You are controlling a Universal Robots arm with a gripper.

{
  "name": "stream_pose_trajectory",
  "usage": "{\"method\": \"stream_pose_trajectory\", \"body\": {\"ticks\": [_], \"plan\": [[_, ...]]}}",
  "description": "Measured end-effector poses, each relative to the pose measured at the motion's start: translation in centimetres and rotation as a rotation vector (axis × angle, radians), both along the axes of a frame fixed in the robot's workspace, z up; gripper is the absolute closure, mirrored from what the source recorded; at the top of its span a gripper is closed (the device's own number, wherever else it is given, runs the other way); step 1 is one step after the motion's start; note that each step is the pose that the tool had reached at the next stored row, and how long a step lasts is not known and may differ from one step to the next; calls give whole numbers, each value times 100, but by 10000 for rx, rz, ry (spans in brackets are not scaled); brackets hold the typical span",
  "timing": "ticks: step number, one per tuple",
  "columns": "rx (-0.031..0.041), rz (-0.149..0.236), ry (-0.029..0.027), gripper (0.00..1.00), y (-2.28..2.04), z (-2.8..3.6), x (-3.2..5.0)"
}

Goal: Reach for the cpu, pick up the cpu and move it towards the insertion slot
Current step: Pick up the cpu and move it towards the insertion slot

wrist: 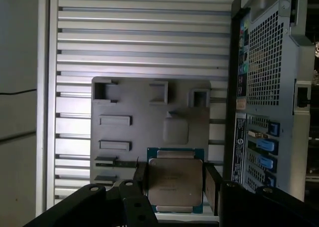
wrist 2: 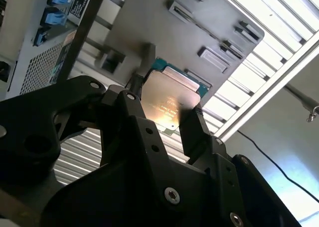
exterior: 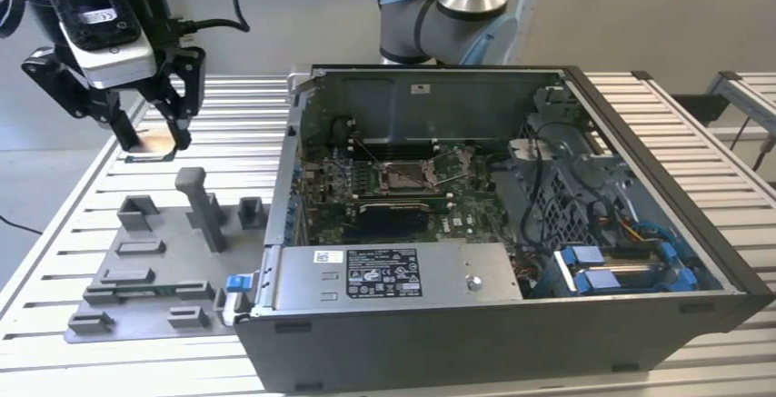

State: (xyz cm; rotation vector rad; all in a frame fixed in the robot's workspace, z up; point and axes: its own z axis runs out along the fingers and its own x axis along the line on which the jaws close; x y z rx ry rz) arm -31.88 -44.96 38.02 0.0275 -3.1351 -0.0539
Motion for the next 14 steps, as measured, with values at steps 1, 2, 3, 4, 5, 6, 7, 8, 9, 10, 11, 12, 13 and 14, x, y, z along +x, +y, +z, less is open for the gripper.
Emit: {"method": "stream_pose_trajectory", "body": {"ticks": [1, 2, 3, 4, 5, 6, 7, 8, 9, 10, 11, 12, 13, 14], "plan": [[0, 0, 0, 100, 0, 0, 20], [0, 0, 1, 100, 0, 0, 41], [0, 0, 0, 100, 0, 0, 61], [0, 0, 0, 100, 0, 0, 81], [0, 1, 0, 100, 0, 0, 101], [0, 1, 0, 100, 0, 0, 123], [0, 0, 0, 100, 0, 0, 147], [1, 1, -1, 100, 0, 0, 168], [0, 1, 0, 100, 0, 0, 191], [0, 0, 0, 100, 0, 0, 214], [0, 0, 0, 100, 0, 0, 240], [0, 0, 0, 100, 0, 0, 264], [0, 0, 0, 100, 0, 0, 292], [0, 0, 0, 100, 0, 0, 322]]}}
